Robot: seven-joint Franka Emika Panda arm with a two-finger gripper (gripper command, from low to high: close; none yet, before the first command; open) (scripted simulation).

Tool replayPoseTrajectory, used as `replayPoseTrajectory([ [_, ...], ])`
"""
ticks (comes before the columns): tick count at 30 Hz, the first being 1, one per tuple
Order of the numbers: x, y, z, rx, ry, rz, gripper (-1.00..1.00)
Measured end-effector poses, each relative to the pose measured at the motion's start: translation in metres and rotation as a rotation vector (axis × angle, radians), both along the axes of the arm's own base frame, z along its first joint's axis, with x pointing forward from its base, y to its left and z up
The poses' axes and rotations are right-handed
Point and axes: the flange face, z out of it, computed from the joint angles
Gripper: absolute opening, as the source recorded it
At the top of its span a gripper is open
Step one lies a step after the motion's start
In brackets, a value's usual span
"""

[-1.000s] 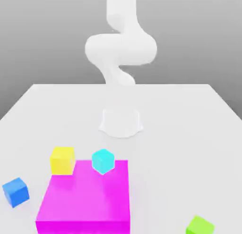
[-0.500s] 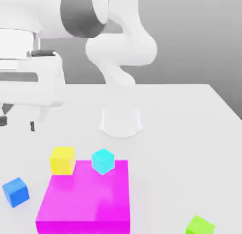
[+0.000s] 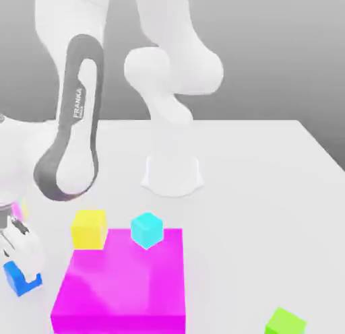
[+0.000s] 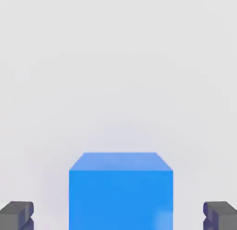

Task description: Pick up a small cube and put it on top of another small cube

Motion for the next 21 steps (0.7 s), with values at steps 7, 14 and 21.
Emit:
replayPoseTrajectory([
  [7,0.000,0.000,0.009,0.000,0.001,0.000,-1.00],
  [14,0.001,0.021,0.085,0.018,-0.007,0.084,-1.00],
  [21,-0.007,0.077,0.143,0.036,-0.015,0.315,-1.00],
])
